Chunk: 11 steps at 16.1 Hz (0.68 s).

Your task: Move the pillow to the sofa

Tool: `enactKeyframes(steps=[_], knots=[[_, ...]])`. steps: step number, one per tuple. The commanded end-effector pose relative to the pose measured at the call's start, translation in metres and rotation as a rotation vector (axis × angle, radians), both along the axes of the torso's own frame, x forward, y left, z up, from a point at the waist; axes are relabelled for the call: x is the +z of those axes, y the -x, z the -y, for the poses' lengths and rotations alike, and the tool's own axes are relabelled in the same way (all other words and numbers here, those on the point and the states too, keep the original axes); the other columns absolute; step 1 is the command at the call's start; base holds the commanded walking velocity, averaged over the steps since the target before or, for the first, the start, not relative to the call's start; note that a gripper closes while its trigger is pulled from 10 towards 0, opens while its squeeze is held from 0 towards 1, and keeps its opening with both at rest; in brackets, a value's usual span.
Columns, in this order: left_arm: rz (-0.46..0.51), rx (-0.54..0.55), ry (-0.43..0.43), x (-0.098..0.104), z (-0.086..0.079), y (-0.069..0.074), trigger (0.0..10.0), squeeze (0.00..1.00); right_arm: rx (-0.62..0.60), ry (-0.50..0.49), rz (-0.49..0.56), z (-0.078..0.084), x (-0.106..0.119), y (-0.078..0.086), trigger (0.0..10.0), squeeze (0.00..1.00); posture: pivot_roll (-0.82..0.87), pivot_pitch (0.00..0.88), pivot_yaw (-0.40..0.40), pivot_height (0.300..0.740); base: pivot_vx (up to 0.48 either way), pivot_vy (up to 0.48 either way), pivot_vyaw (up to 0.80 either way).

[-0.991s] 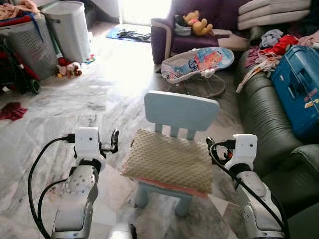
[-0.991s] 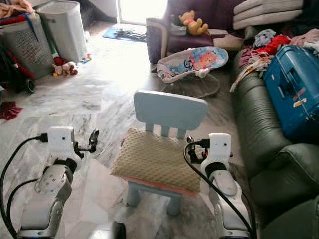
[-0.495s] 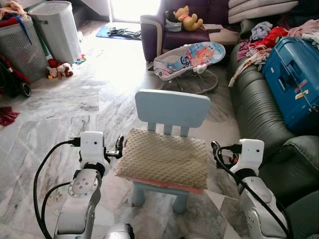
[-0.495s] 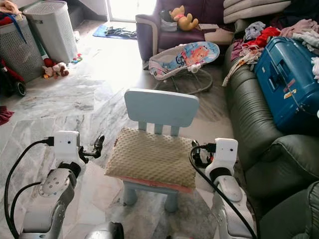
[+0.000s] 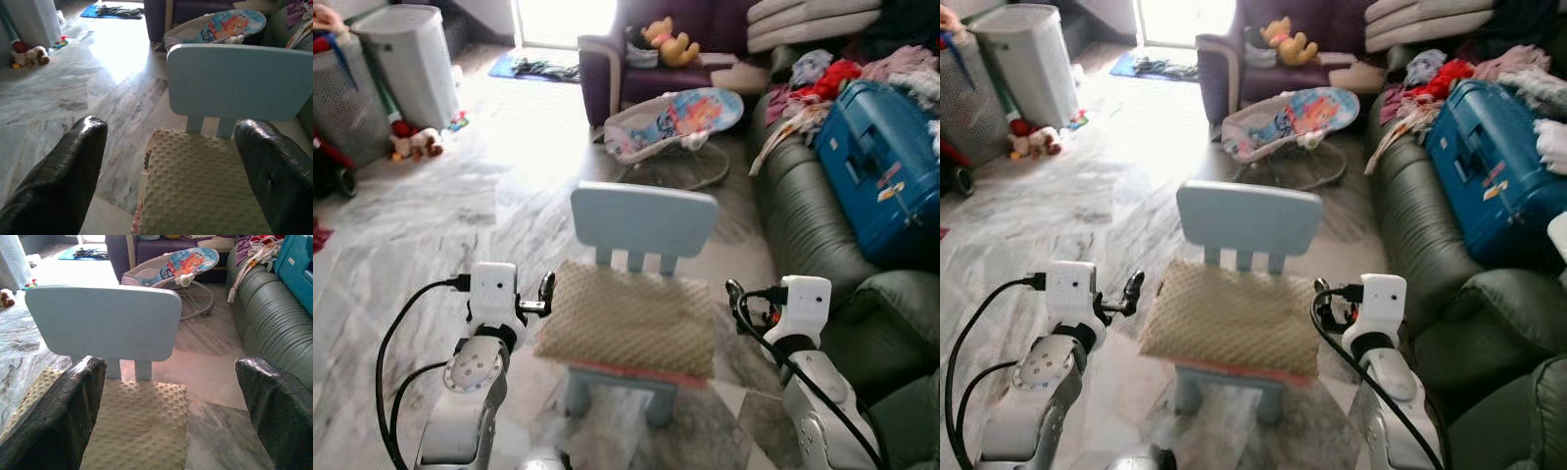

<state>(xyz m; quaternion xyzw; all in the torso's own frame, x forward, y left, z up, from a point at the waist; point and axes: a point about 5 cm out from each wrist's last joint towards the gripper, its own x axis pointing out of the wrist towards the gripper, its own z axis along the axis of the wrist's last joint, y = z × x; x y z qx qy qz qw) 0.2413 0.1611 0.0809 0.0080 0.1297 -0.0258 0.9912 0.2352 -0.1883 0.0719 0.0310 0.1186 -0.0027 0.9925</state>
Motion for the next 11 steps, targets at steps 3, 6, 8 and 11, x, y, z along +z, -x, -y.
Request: enactKeyframes(steps=[3, 6, 8, 11], knots=[[0.002, -0.02, -0.006, 0.0019, 0.0019, -0.0004, 10.0, 0.0, 0.0, 0.004, 0.015, -0.0004, 0.0046, -0.0026, 10.0, 0.0, -0.01, 0.038, -0.031, 0.74, 0.358, 0.0, 0.0], [0.002, -0.029, -0.005, 0.0021, 0.0039, -0.0022, 10.0, 0.0, -0.004, 0.01, 0.014, 0.0012, 0.0047, -0.0034, 10.0, 0.0, -0.01, 0.032, -0.033, 0.74, 0.284, 0.0, 0.0], [0.003, -0.028, -0.005, 0.0022, 0.0042, -0.0028, 10.0, 0.0, -0.003, 0.013, 0.015, 0.0015, 0.0047, -0.0044, 10.0, 0.0, -0.01, 0.028, -0.038, 0.74, 0.281, 0.0, 0.0], [0.02, -0.012, 0.007, 0.0037, 0.0036, -0.0019, 10.0, 0.0, 0.01, 0.016, 0.017, 0.0004, 0.0056, -0.0079, 10.0, 0.0, 0.0, 0.02, -0.046, 0.74, 0.189, 0.0, 0.0]])
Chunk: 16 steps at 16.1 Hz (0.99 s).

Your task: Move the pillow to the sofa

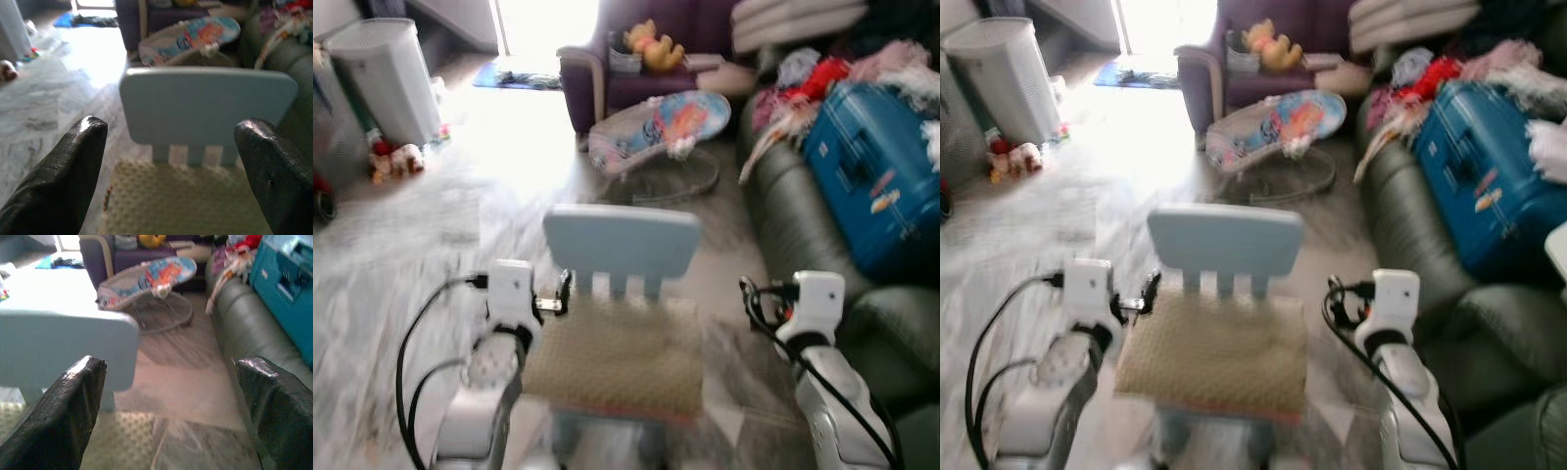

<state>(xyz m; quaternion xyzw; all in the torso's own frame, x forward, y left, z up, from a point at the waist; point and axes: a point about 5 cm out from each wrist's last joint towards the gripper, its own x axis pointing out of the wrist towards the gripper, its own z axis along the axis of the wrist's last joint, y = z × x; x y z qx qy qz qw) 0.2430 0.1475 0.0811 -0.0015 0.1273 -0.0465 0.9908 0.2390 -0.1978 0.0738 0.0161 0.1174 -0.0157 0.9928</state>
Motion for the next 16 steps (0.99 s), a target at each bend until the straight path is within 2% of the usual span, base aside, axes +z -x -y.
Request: enactKeyframes(steps=[1, 8, 12, 16], knots=[[0.02, 0.034, -0.008, 0.004, -0.01, 0.0, 10.0, 0.0, 0.034, -0.015, 0.015, -0.009, 0.004, -0.004, 10.0, 0.0, 0.0, 0.018, -0.046, 0.74, 0.0, 0.0, 0.0], [0.001, 0.043, -0.011, 0.002, -0.01, -0.001, 10.0, 0.0, 0.039, -0.01, 0.009, -0.009, 0.003, -0.006, 10.0, 0.0, -0.01, 0.016, -0.048, 0.74, 0.0, 0.0, 0.0], [0.001, 0.102, -0.053, 0.002, -0.02, 0.003, 10.0, 0.0, 0.055, -0.028, -0.005, -0.011, 0.002, -0.001, 10.0, 0.0, -0.01, 0.026, -0.046, 0.74, 0.0, 0.0, 0.0], [-0.026, 0.094, -0.041, 0.0, -0.022, 0.005, 10.0, 0.0, 0.053, -0.041, -0.013, -0.013, 0.0, 0.002, 10.0, 0.0, -0.01, 0.036, -0.042, 0.74, 0.0, 0.0, 0.0]])
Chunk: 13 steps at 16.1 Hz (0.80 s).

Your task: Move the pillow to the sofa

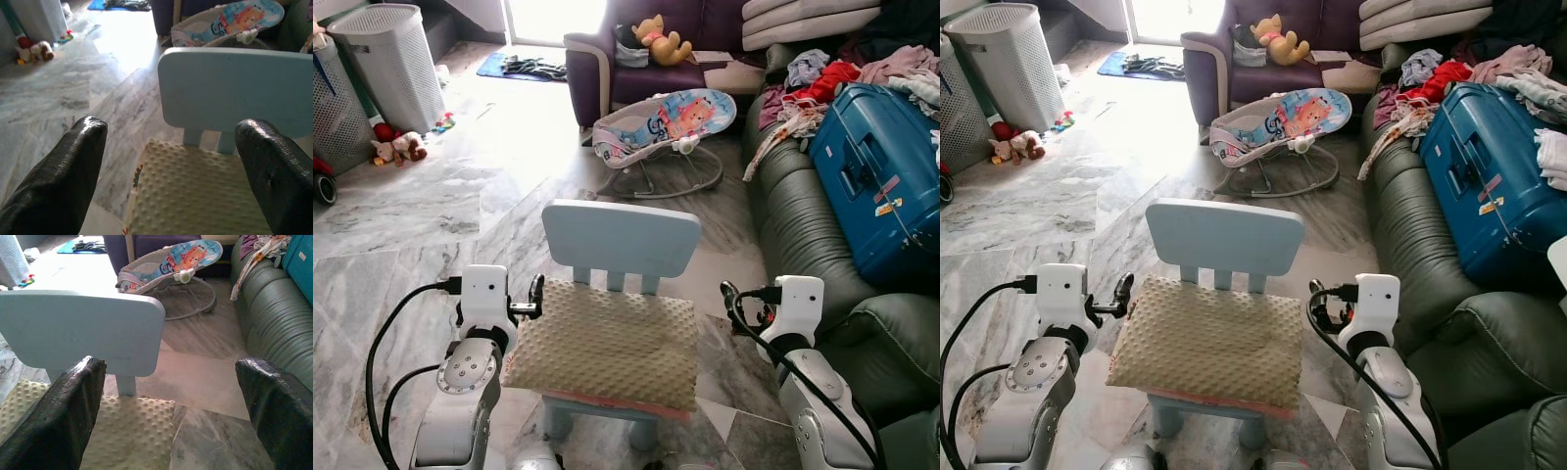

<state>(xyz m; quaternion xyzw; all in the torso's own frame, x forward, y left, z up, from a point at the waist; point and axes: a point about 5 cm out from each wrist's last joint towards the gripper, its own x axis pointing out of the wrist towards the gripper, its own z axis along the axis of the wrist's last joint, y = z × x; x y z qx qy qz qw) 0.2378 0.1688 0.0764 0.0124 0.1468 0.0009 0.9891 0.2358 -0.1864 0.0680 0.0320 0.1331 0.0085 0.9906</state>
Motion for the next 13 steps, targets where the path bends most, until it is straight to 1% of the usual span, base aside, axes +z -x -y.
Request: enactKeyframes(steps=[1, 3, 5, 6, 8, 10, 11, 13], knots=[[-0.001, -0.001, 0.016, 0.0031, 0.0007, -0.0008, 10.0, 0.0, 0.006, -0.004, 0.016, -0.0017, 0.0055, -0.0012, 10.0, 0.0, -0.01, 0.038, -0.041, 0.74, 0.0, 0.416, 0.0], [-0.004, -0.011, 0.017, 0.0025, 0.0013, -0.0005, 10.0, 0.0, 0.0, -0.005, 0.008, -0.0011, 0.0045, -0.0004, 10.0, 0.0, -0.01, 0.042, -0.04, 0.74, 0.0, 0.448, 0.0], [0.0, -0.019, 0.014, 0.0031, 0.0017, -0.0008, 10.0, 0.0, -0.011, -0.008, -0.002, -0.0005, 0.0032, 0.0005, 10.0, 0.0, -0.01, 0.045, -0.038, 0.74, 0.0, 0.48, -0.8], [0.001, -0.026, 0.018, 0.0035, 0.0036, -0.0012, 10.0, 0.0, -0.012, -0.009, 0.0, 0.0, 0.0035, 0.0005, 10.0, 0.0, -0.01, 0.045, -0.038, 0.74, 0.0, 0.48, -0.48], [0.008, -0.03, 0.022, 0.0044, 0.0049, -0.0017, 10.0, 0.0, -0.01, -0.008, 0.002, -0.0002, 0.0034, -0.0002, 10.0, 0.0, -0.01, 0.044, -0.038, 0.74, 0.0, 0.446, 0.0], [0.025, -0.039, 0.017, 0.007, 0.006, -0.0024, 10.0, 0.0, -0.009, -0.008, 0.003, -0.0005, 0.0034, -0.0006, 10.0, 0.0, 0.0, 0.042, -0.039, 0.74, 0.0, 0.0, 0.0], [0.036, -0.041, 0.046, 0.0088, 0.0084, -0.0024, 10.0, 0.0, -0.007, -0.009, 0.003, -0.0007, 0.0034, -0.0013, 10.0, 0.0, 0.0, 0.04, -0.041, 0.74, 0.0, 0.0, 0.0], [0.052, -0.033, 0.046, 0.0105, 0.0085, -0.0025, 10.0, 0.0, -0.007, -0.009, 0.003, -0.0005, 0.0033, -0.0015, 10.0, 0.0, 0.0, 0.039, -0.041, 0.74, 0.0, 0.0, 0.0]])
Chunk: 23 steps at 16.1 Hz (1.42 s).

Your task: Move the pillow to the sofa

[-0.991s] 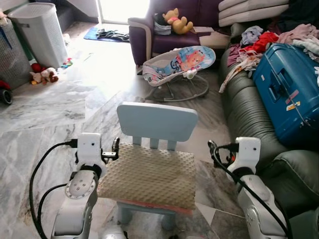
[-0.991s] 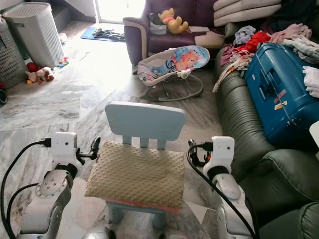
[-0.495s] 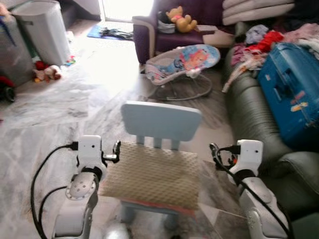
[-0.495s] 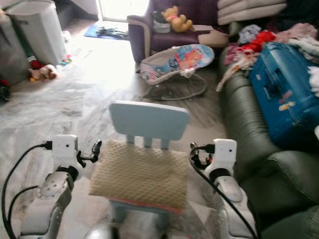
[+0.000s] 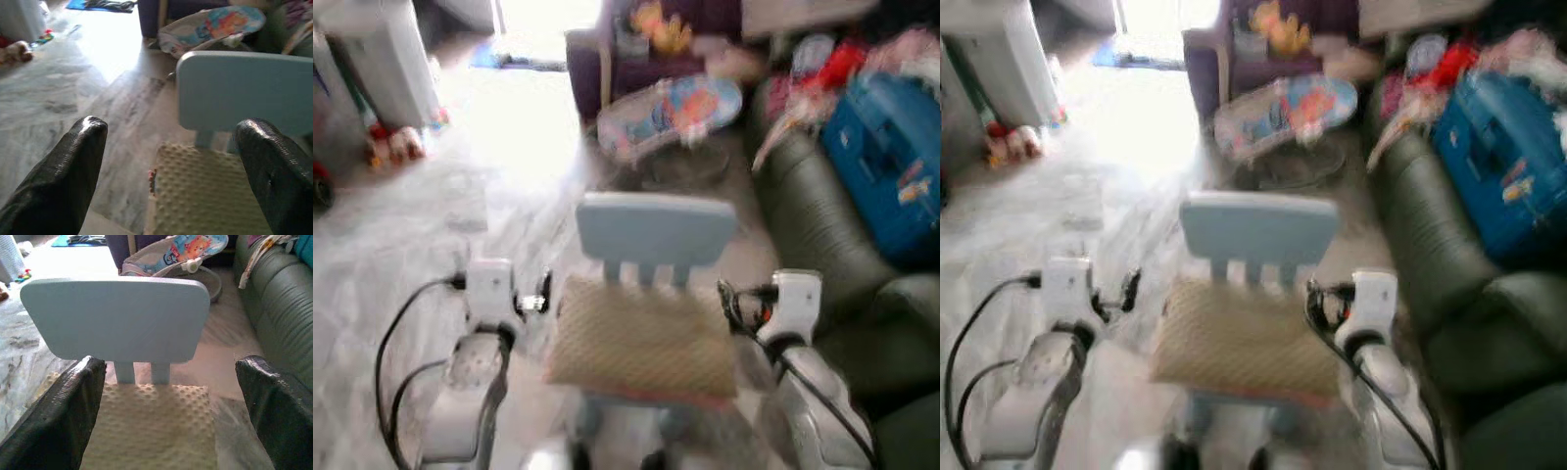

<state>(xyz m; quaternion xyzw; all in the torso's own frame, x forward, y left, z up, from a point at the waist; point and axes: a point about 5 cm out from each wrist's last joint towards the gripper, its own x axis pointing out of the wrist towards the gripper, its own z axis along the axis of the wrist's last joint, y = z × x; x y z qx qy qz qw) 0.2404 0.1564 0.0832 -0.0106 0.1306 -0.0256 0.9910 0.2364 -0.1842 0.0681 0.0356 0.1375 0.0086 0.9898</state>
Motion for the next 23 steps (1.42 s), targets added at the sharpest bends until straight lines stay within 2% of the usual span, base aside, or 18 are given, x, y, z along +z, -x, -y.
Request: enactKeyframes(steps=[1, 2, 4, 7, 13, 16, 17, 22, 23], knots=[[0.009, 0.009, -0.007, 0.0029, -0.0031, 0.0003, 10.0, 0.0, -0.007, -0.002, 0.011, 0.002, 0.0029, -0.001, 10.0, 0.0, 0.0, 0.037, -0.043, 0.74, 0.0, 0.0, 0.0], [0.005, -0.018, 0.009, 0.0033, 0.0002, 0.0008, 10.0, 0.0, -0.007, 0.001, 0.011, 0.0023, 0.0028, -0.0012, 10.0, 0.0, -0.01, 0.037, -0.043, 0.74, 0.0, 0.0, 0.0], [0.022, -0.038, -0.034, 0.0051, 0.0022, 0.0004, 10.0, 0.0, -0.008, 0.005, 0.012, 0.0031, 0.0031, -0.0017, 10.0, 0.0, 0.0, 0.036, -0.044, 0.74, 0.0, 0.0, 0.0], [0.018, -0.047, -0.031, 0.0055, 0.0017, -0.0001, 10.0, 0.0, -0.012, 0.01, 0.012, 0.004, 0.003, -0.003, 10.0, 0.0, 0.0, 0.034, -0.044, 0.74, 0.0, 0.0, 0.0], [0.02, -0.038, -0.022, 0.0052, 0.002, -0.0004, 10.0, 0.0, -0.014, 0.011, 0.012, 0.0038, 0.0027, -0.0032, 10.0, 0.0, 0.0, 0.033, -0.039, 0.74, 0.0, 0.0, 0.0], [0.018, -0.002, -0.048, 0.0039, -0.0031, 0.0009, 10.0, 0.0, -0.008, 0.009, 0.014, 0.0032, 0.0031, -0.0019, 10.0, 0.0, 0.0, 0.039, -0.038, 0.74, 0.0, 0.0, 0.0], [0.017, 0.001, -0.024, 0.0033, -0.0039, 0.002, 10.0, 0.0, -0.005, 0.008, 0.013, 0.0029, 0.0029, -0.0012, 10.0, 0.0, 0.0, 0.039, -0.038, 0.74, 0.0, 0.0, 0.0], [0.032, -0.001, -0.041, 0.0048, -0.003, 0.0028, 10.0, 0.0, -0.001, 0.007, 0.011, 0.0017, 0.0024, 0.0001, 10.0, 0.0, 0.0, 0.047, -0.039, 0.686, 0.0, 0.0, 0.0], [0.035, -0.01, -0.024, 0.005, -0.0023, 0.0029, 10.0, 0.0, -0.002, 0.007, 0.011, 0.0019, 0.0023, 0.0002, 10.0, 0.0, -0.01, 0.049, -0.037, 0.676, 0.0, 0.0, 0.0]])
